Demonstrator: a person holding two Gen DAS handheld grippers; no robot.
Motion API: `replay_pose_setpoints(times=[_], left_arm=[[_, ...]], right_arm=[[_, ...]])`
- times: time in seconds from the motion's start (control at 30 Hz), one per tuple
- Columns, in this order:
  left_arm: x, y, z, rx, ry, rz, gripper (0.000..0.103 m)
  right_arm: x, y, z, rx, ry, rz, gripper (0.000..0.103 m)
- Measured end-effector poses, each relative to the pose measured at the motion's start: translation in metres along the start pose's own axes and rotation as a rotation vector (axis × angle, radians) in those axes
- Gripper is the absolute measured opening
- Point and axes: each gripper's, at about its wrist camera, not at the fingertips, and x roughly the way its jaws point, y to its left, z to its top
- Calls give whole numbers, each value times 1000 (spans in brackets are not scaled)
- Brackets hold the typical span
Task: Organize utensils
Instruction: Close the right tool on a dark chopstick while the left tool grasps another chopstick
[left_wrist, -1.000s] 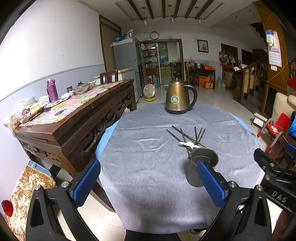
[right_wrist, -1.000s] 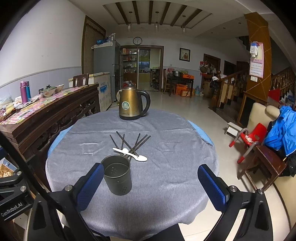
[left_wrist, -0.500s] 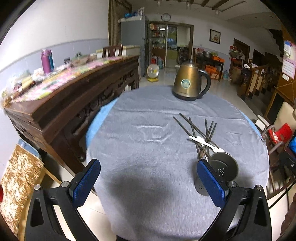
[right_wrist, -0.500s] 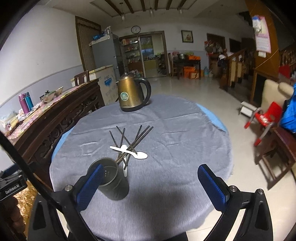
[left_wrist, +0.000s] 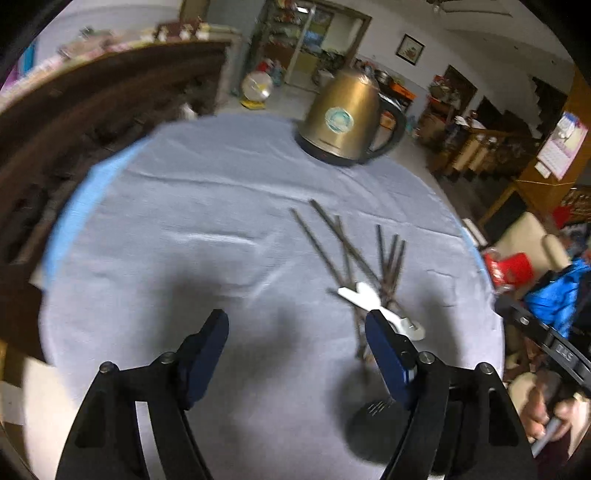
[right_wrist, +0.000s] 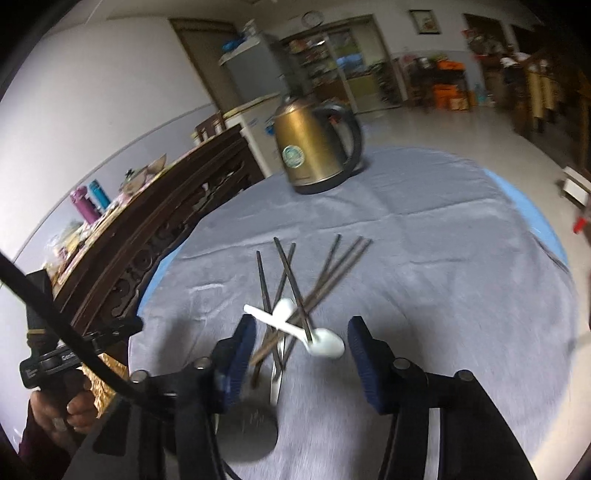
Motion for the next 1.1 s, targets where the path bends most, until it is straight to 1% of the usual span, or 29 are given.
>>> replay_pose_setpoints(times=[0.07,0.17,0.23,0.3,0.37,0.4,0.47,0.5,0.57,0.6,0.63,0.7,0.73,0.83,0.97,1.0,1.03,1.1], left_arm=[[21,-4,7,-12,35,-27,77],[56,-2,13,-58,113,-73,77],[80,-1,15,-91,163,-94,77],[95,-7,16,-114,181,-118,77],[108,-12,16,-128,199,-143,76],[112,-12,16,-128,206,-143,76],[119,-15,16,-120,213,-154,65],[123,-14,15,-118,219,-156,53],[133,-13,14,-123,238,-164,40],[134,-13,13,-126,231,-167,31],[134,-16,14,-127,222,-173,16],[138,-16,12,-133,229,-192,5],[139,-14,11,-137,225,-200,5],[129,-10,15,-131,182,-213,2],[108,4,21,-133,150,-234,2],[103,8,23,-128,143,-234,2],[99,12,24,-129,135,-222,2],[90,24,26,-139,112,-191,2]], right_arm=[[20,-2,14,-17,26,31,50],[55,-3,37,-34,90,93,50],[74,-4,45,-29,118,85,50],[87,-7,50,-13,136,76,50],[92,-12,48,5,132,83,50],[93,-14,46,13,131,92,50],[95,-19,42,18,134,96,50],[94,-24,39,21,136,93,50],[92,-32,38,37,137,96,50],[91,-36,38,46,134,100,50],[90,-40,38,53,132,100,50],[92,-44,39,62,133,95,50],[93,-45,39,62,135,91,50],[101,-45,41,58,151,82,50],[114,-33,50,22,175,94,50],[118,-29,52,18,186,97,50],[125,-25,55,13,201,103,52],[142,-14,64,-8,229,115,54]])
